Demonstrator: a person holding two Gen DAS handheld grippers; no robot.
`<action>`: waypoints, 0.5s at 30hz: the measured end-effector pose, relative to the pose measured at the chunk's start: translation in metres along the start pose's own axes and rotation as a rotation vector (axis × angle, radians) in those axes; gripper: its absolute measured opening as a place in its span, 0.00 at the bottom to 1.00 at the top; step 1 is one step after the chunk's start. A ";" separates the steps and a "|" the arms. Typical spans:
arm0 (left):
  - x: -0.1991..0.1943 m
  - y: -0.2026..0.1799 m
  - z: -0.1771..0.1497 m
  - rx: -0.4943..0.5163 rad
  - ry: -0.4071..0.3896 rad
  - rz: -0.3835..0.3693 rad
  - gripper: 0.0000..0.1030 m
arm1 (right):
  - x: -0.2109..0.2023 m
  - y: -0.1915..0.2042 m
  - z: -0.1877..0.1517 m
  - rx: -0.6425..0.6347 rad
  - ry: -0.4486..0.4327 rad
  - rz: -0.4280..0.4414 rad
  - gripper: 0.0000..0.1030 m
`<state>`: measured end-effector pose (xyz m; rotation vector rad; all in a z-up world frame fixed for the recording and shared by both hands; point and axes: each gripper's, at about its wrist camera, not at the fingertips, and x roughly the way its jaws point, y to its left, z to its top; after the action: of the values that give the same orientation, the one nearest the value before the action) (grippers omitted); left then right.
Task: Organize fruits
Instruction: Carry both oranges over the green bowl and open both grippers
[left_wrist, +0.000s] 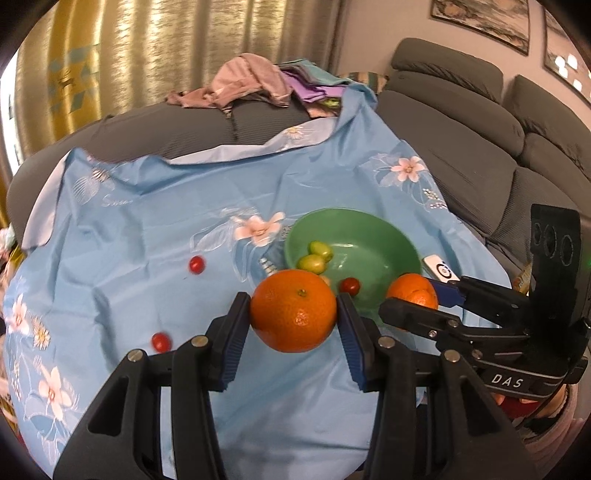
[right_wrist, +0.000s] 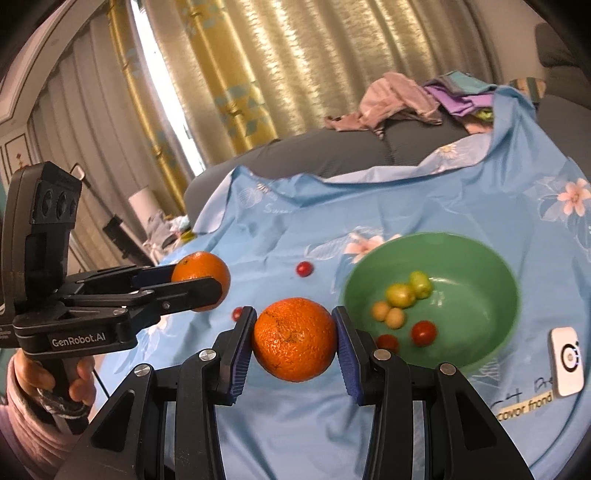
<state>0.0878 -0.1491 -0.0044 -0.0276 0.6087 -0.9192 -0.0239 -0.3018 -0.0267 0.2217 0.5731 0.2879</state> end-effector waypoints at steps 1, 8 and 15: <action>0.003 -0.003 0.003 0.009 0.002 -0.005 0.45 | -0.001 -0.004 0.001 0.005 -0.004 -0.005 0.43; 0.028 -0.022 0.018 0.050 0.028 -0.032 0.45 | -0.007 -0.030 0.003 0.046 -0.025 -0.046 0.43; 0.057 -0.038 0.028 0.085 0.064 -0.055 0.45 | -0.007 -0.053 0.003 0.079 -0.030 -0.080 0.43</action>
<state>0.0996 -0.2213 0.0016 0.0621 0.6300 -1.0015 -0.0169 -0.3543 -0.0355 0.2788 0.5630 0.1847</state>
